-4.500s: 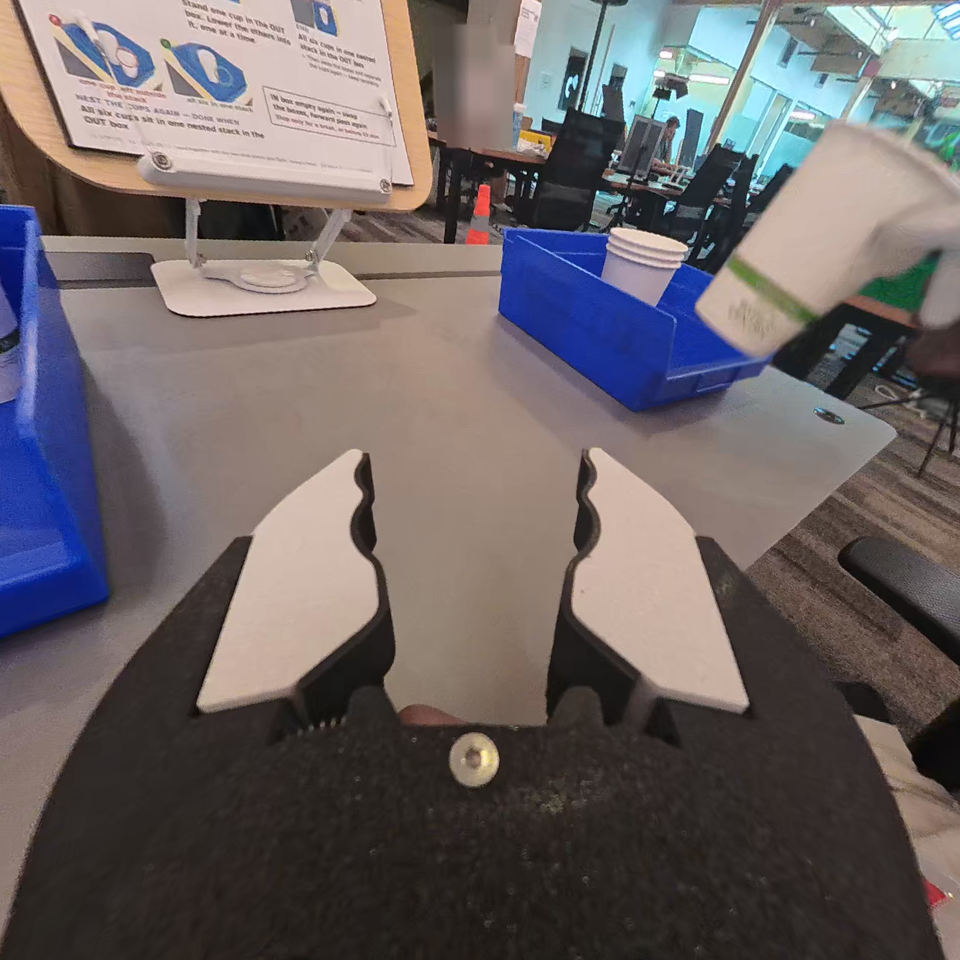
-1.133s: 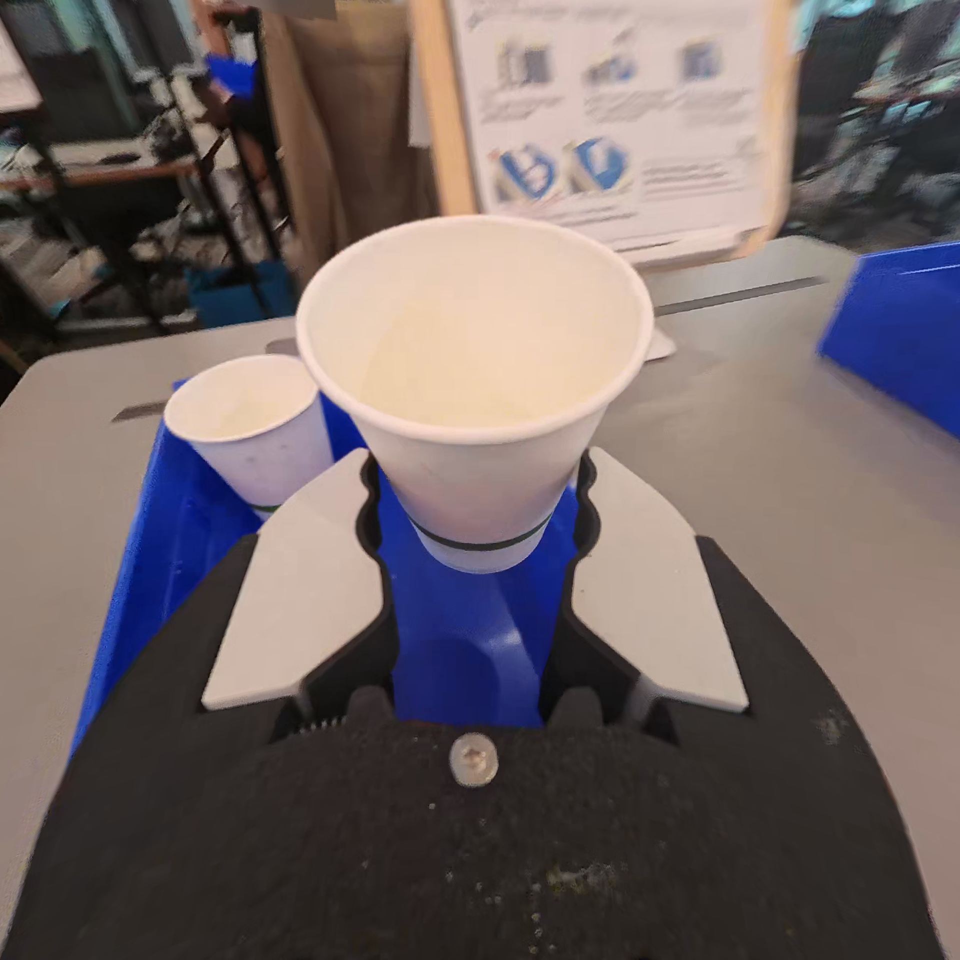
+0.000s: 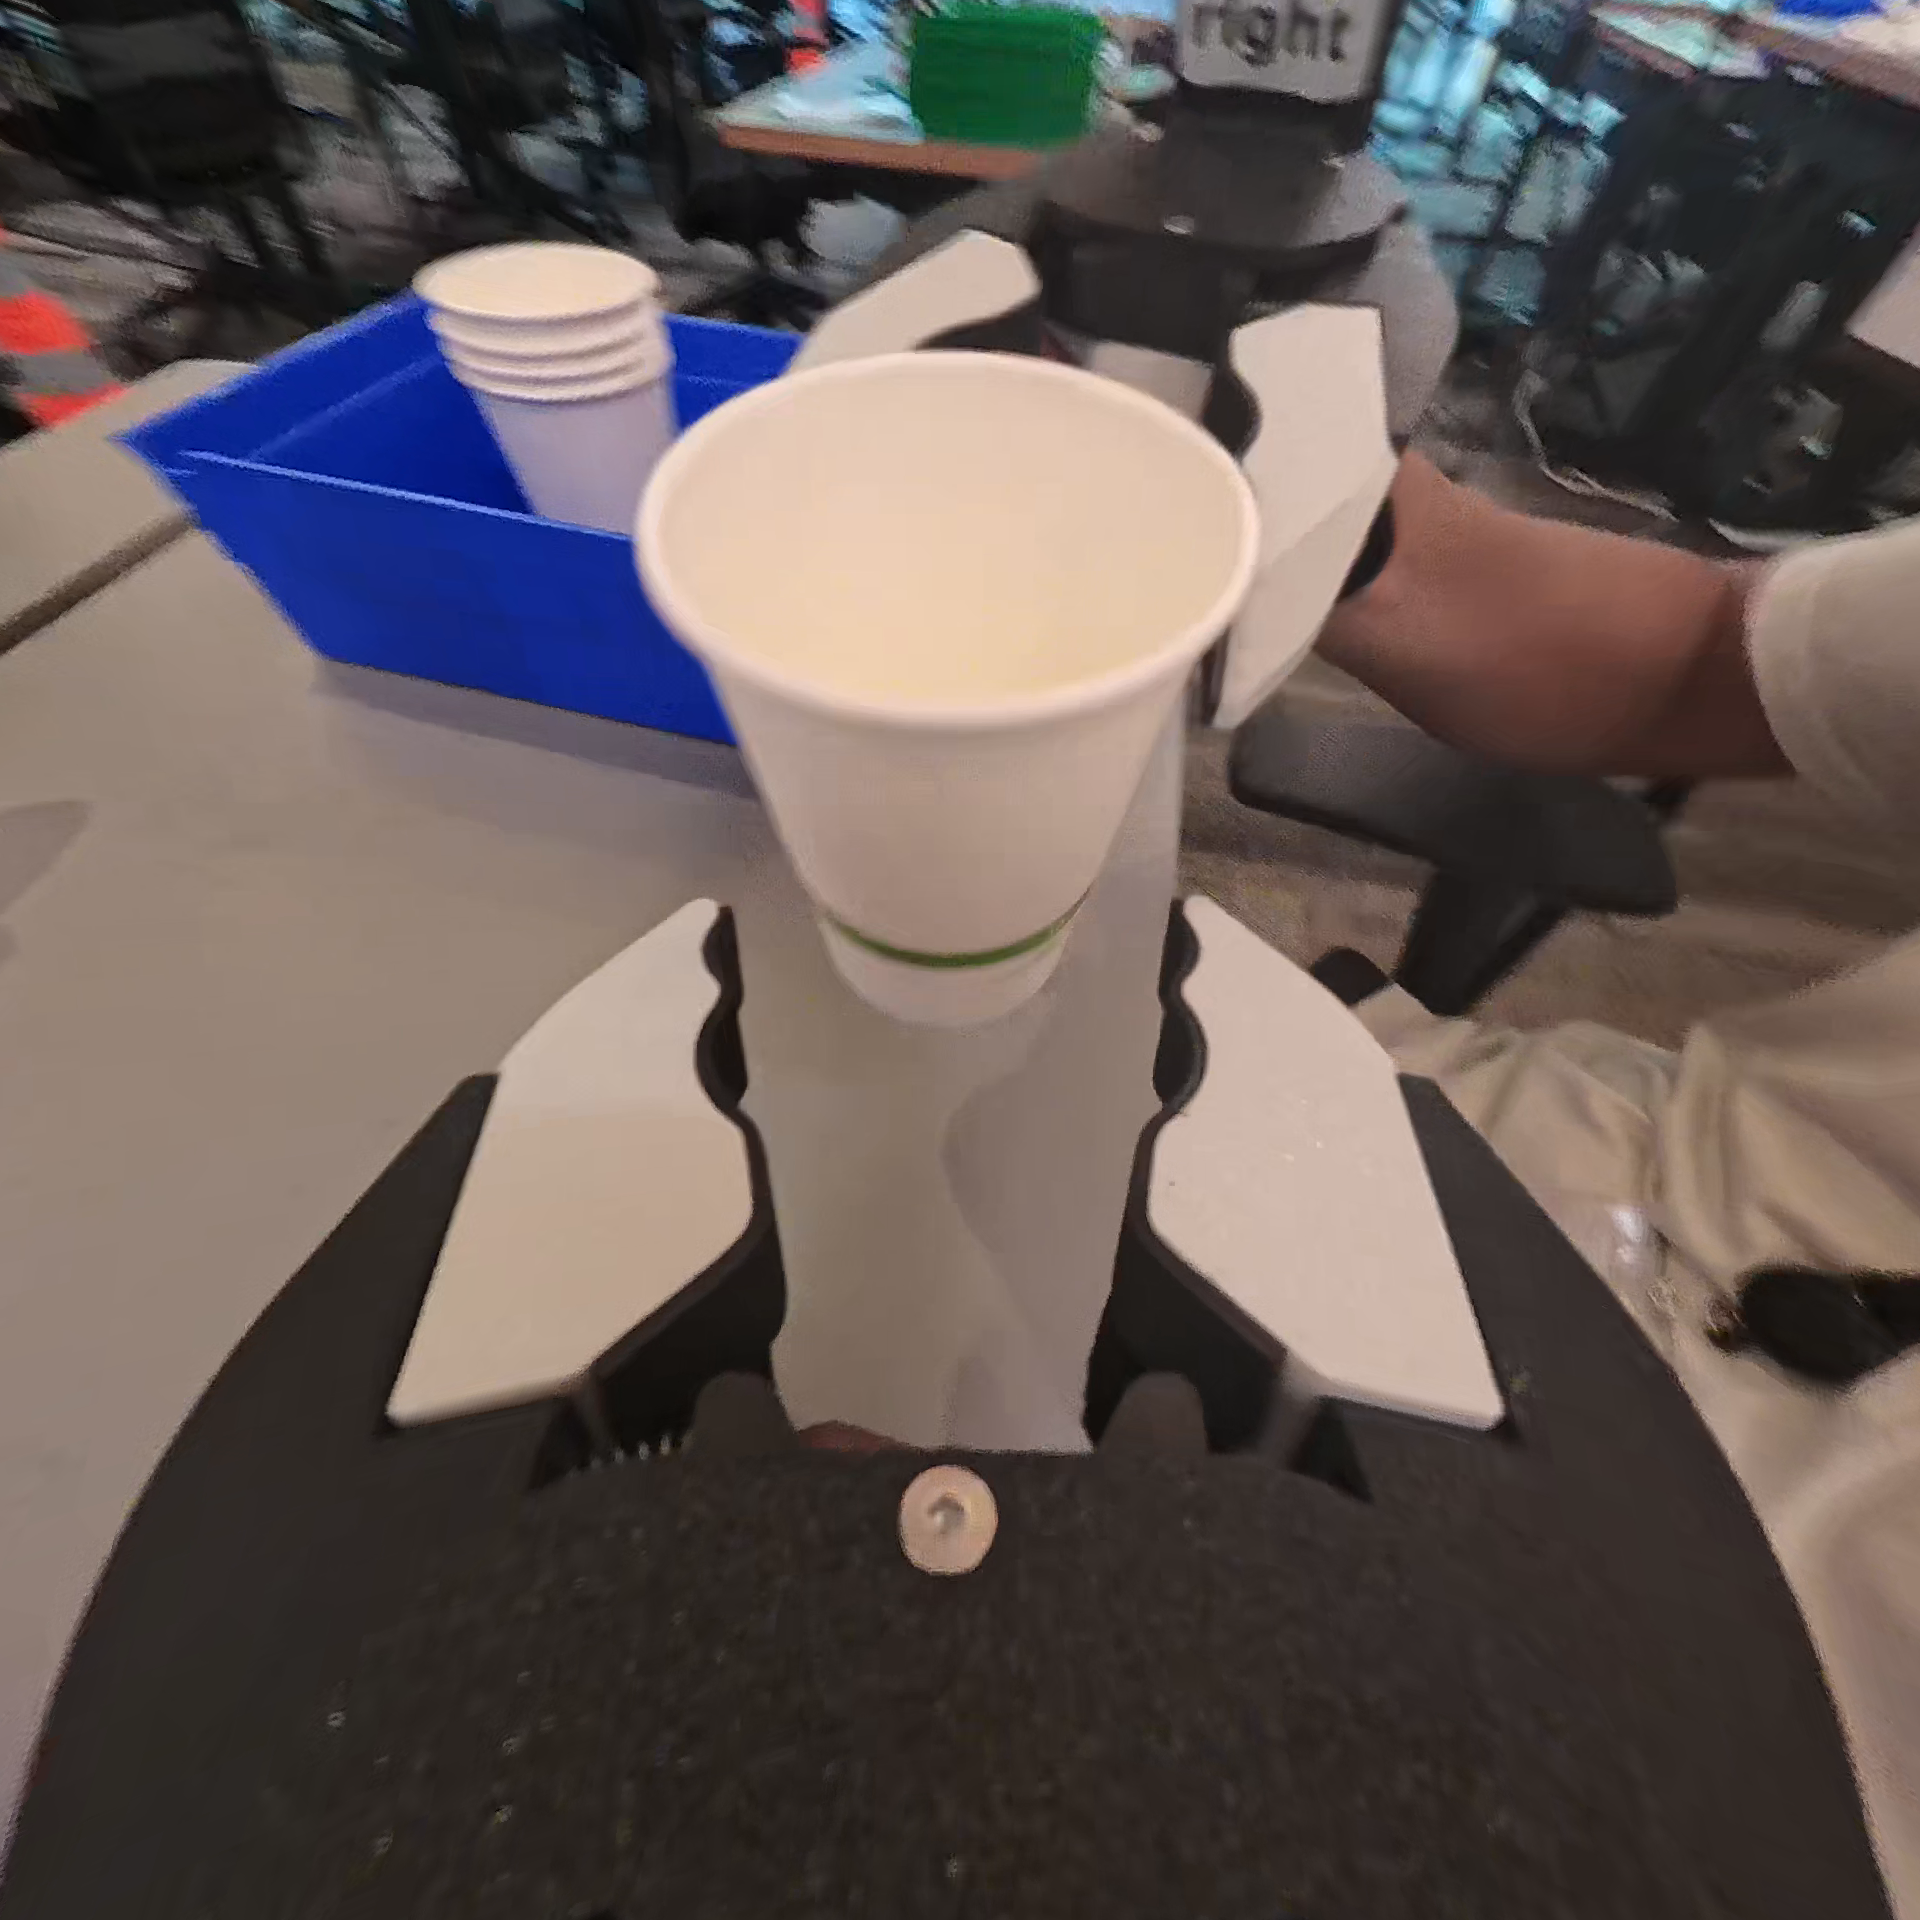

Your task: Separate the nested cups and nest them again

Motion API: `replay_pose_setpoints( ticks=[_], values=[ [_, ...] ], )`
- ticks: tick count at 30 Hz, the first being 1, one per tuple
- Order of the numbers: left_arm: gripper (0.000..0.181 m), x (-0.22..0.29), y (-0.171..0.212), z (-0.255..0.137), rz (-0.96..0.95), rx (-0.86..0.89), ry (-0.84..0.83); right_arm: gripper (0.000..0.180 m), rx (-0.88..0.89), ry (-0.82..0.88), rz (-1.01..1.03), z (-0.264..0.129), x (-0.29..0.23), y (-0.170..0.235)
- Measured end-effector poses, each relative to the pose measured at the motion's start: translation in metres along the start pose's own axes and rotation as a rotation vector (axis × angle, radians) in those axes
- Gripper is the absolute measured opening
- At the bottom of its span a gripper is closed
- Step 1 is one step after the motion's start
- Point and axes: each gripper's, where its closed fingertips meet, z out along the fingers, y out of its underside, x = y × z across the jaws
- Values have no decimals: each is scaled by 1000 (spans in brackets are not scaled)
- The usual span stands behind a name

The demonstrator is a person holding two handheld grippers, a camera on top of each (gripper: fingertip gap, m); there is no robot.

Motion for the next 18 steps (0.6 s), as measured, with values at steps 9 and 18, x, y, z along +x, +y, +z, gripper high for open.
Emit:
replay_pose_setpoints(
  ticks=[9,18],
  values=[
    [72,-79,56,-97,-225,206,-983,88,51,282,53,-40,26,21],
    [72,-78,68,-92,-259,195,-945,88,123,686,123,-125,117,-32]
  ],
)
